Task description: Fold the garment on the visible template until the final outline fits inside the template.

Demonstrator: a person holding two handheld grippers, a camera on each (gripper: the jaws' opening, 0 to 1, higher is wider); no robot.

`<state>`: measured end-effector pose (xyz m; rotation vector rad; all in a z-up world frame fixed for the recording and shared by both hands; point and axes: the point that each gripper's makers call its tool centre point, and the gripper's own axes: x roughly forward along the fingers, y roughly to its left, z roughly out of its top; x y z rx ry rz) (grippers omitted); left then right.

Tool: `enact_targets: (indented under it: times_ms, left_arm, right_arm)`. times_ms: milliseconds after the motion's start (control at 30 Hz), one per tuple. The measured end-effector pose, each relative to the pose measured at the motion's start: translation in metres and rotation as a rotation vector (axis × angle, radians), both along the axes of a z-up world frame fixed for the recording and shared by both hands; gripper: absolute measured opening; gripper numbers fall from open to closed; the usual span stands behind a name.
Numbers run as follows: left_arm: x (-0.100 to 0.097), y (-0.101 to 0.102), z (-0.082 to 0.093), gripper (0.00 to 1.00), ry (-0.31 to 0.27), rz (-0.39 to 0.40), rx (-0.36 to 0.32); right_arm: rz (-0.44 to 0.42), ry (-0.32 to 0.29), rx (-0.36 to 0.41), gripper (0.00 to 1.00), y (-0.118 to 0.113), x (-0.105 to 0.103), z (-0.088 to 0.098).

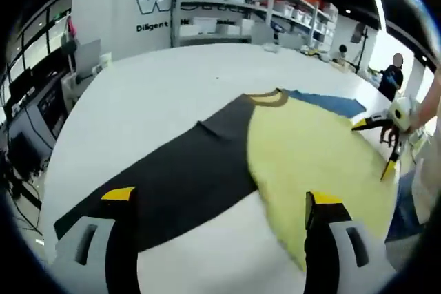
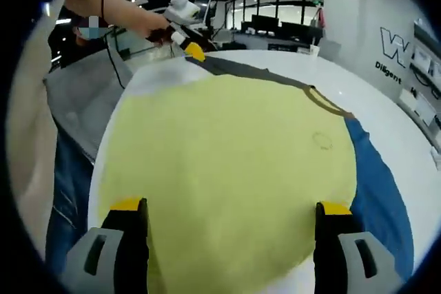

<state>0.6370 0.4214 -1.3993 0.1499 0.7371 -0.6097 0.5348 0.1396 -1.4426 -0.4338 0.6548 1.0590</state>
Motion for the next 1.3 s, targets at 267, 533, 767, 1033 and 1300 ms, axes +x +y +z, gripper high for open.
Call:
enact_targets:
  times_ms: [267,533,767,1033,1300]
  left_arm:
    - [-0.072,-0.076,-0.025,0.98,0.041,-0.247,0.03]
    - [-0.115,-0.083,-0.054,0.99,0.081,-0.366,0.113]
    - [-0.12,-0.078,-0.056,0.99,0.052,-0.379,0.145]
    - [-0.121,-0.075,-0.053,0.99,0.059,-0.362,0.151]
    - [-0.027,-0.031,-0.022,0.99,0.004,-0.047,0.006]
  right_arm:
    - [0.015,-0.004,-0.027,1.0,-0.005,-0.029,-0.01]
    - [-0.023,0.023,-0.015,1.0,-0.011,-0.04,-0.011]
    - [-0.044,0.014,-0.002,1.0,-0.012,-0.042,-0.011]
    - [-0.047,0.021,-0.013,0.99,-0.012,-0.042,-0.01]
    - [-0.087,0.008,0.016,0.98,-0.009,-0.021,0.004]
